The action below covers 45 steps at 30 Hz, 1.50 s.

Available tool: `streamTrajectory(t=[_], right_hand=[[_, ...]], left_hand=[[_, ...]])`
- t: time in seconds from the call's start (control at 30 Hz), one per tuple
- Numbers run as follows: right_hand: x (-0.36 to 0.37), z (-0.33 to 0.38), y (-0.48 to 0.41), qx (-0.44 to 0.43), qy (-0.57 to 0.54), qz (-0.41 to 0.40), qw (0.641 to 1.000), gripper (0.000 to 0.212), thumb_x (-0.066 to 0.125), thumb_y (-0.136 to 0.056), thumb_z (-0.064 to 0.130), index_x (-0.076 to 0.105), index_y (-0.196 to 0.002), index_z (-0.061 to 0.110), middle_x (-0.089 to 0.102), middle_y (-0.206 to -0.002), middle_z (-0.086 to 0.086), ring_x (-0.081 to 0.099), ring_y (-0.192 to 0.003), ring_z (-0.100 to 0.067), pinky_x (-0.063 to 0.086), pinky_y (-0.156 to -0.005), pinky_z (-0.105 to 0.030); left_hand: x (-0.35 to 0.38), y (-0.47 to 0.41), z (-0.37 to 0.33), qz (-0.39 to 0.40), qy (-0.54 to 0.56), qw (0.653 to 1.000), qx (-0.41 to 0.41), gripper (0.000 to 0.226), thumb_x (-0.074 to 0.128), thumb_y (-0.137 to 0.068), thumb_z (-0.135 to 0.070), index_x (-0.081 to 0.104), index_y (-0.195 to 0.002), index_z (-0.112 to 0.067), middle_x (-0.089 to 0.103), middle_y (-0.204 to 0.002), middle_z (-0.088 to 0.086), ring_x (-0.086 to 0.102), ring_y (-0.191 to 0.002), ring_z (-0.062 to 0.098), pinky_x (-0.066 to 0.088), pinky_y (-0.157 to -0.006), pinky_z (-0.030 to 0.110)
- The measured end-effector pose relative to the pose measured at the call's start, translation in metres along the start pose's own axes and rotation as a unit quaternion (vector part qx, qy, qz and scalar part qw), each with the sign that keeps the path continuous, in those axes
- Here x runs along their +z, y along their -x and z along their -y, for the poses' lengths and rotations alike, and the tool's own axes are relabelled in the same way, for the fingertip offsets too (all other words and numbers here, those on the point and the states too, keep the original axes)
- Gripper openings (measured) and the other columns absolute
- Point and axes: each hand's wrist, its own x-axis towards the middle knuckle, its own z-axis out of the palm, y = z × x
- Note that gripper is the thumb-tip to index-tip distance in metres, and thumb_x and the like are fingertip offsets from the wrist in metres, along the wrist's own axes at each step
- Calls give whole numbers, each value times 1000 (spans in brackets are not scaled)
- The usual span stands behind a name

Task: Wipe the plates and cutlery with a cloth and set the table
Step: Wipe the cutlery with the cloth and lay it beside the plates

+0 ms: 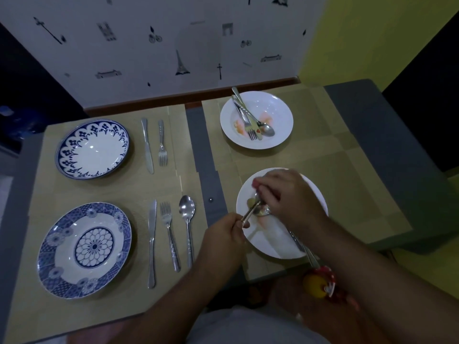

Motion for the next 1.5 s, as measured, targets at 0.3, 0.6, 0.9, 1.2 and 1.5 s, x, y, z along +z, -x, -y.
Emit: streamTrajectory(t=[0.3,0.6,0.9,1.2,1.5], right_hand=[[-2,-35,-21,122,-70,-45,989,16,64,-90,16,76,-99,20,70,-93,6,65,-85,-14,57,-76,-45],[-12,0,13,76,-108,-19,991,21,67,-91,16,74,-110,18,69,-101,9,63,-94,-6,57,-79,-33],[6,17,28,-34,-6,10,999,28,66,-92,16,70,-119,14,67,-119,-1,58,-107,-15,46,-95,-28],[-2,-19,2,-2,41,-13,999,23,66,-89,13,73,-111,17,69,-110,1,56,-100,-21,45,-86,-32],[0,-19,9,-23,51,-8,998,22,69,-86,11,75,-107,13,70,-106,-2,59,-98,-22,47,-88,-35]], left_hand=[[-5,-1,4,-11,17,1000,-19,26,42,-105,-19,65,-97,-25,54,-66,-11,53,-61,-4,36,-54,10],[-11,-14,-8,2,43,996,-72,18,51,-102,-34,51,-116,-22,61,-90,-11,61,-74,-5,45,-54,8],[0,-12,-14,7,127,985,-119,24,45,-104,-19,68,-96,-20,65,-86,-1,58,-75,7,47,-70,25],[-5,3,-18,34,137,978,-152,21,54,-101,-17,73,-103,-23,68,-90,-6,60,-86,6,47,-72,21],[-4,10,-21,19,133,981,-141,22,52,-102,-17,73,-102,-25,68,-90,-8,60,-84,4,43,-63,11]])
